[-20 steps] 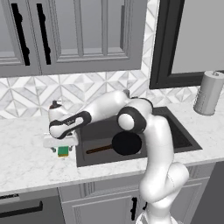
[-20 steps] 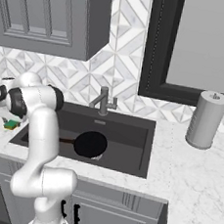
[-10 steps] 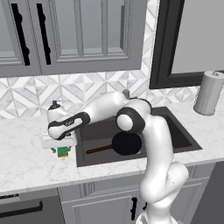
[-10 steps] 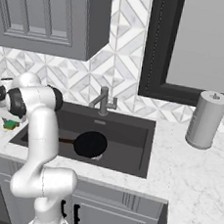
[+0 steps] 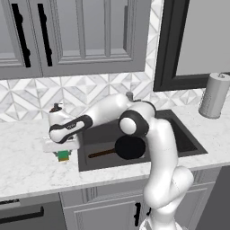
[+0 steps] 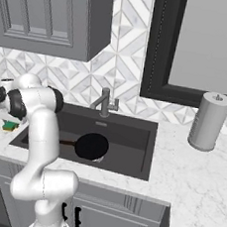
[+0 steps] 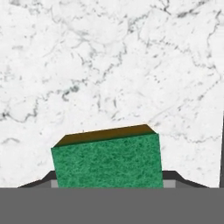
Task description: Pick the pan and sponge and place them into the sink. Then turn on the water.
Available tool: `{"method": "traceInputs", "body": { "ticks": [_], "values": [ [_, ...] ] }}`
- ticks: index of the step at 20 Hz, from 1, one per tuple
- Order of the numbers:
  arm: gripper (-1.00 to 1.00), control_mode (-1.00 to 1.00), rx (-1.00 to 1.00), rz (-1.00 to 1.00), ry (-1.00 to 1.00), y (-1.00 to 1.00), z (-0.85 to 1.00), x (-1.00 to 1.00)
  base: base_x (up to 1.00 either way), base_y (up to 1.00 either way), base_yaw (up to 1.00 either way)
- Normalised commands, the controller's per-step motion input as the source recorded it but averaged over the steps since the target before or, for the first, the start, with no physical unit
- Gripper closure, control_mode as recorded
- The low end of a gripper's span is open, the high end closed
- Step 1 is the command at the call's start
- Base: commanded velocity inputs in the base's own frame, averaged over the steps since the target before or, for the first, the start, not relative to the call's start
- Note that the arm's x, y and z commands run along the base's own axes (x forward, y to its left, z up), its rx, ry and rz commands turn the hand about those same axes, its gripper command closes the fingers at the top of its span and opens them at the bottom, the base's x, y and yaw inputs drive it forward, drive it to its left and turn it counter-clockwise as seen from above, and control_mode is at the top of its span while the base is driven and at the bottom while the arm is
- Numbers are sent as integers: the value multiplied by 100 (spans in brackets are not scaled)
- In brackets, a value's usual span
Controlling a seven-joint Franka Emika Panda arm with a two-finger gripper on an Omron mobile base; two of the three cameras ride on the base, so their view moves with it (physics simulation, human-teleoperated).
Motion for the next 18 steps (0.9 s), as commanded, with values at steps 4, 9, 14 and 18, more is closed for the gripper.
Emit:
{"method": "traceInputs", "body": {
  "ticks": [4,9,14,18],
  "values": [
    [100,-100,0,1,0,-60,3,-10,0,0,0],
    [100,-100,0,0,0,-67,12,-11,0,0,0],
    [100,-100,0,0,0,-65,17,-17,0,0,0],
    [100,-100,2,0,0,-66,16,-11,0,0,0]
  ]
}}
